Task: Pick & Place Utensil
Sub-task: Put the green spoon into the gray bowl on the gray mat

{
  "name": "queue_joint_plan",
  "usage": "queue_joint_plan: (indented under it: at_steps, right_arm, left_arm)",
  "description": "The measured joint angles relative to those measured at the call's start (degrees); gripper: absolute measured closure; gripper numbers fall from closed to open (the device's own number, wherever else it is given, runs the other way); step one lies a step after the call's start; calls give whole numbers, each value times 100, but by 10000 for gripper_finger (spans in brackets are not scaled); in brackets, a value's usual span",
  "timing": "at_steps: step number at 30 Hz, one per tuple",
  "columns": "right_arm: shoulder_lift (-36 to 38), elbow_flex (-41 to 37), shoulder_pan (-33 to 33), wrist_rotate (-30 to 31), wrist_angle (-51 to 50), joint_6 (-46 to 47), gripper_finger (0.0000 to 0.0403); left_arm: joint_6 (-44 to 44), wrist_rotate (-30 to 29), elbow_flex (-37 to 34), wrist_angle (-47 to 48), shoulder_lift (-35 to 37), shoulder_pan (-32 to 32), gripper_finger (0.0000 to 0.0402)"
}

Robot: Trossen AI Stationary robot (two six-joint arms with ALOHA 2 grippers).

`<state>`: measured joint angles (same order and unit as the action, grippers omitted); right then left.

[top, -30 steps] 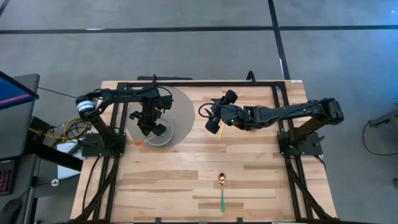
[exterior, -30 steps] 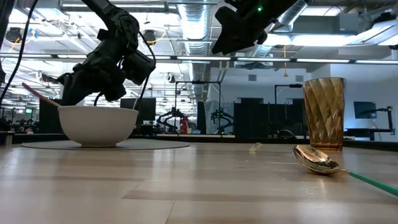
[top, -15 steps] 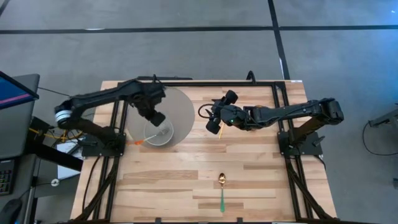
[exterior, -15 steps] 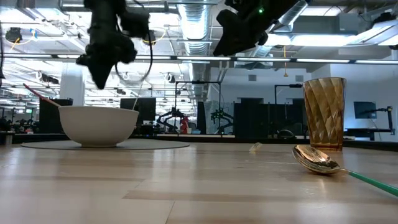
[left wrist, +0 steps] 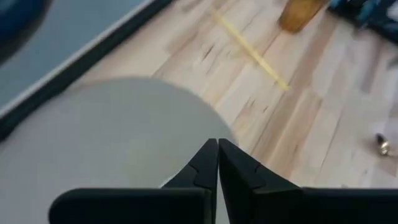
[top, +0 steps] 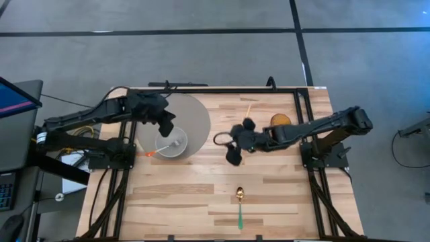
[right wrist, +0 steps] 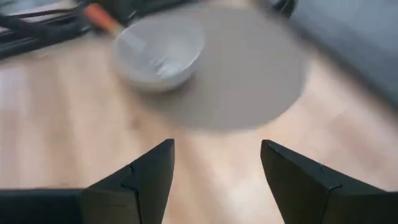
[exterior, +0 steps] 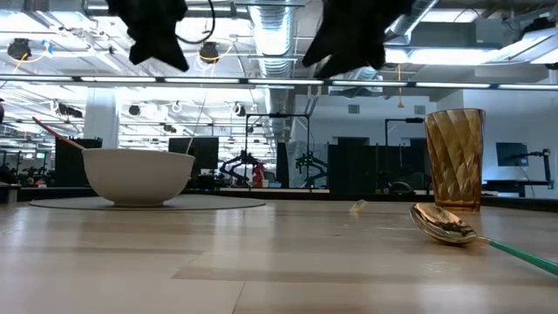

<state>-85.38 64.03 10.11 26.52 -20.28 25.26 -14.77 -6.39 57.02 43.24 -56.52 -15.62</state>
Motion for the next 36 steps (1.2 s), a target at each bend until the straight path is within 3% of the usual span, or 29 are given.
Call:
queue_joint_plan:
  at_steps: [10,15,20,28,36]
  right_arm:
    - [-22,0,1340,-1490,-1844,3908,171]
    - [-19,-337,1910,-1598,-1488,5036,171]
    - [-468,-727,2060,-1629,-787,5548,174]
    - [-1697,-161,2049,-3155,-588,6417,207]
    - [-2317,503,2098,-3282,-502,6680,232]
  left_arm:
    - [591,0,-31,-237,141,48,389]
    - [597,0,-35,-267,103,48,389]
    - [595,2,-35,-285,104,48,389]
    - [597,2,-35,-732,103,46,389]
    - [1134,4,-35,-1523,102,46,389]
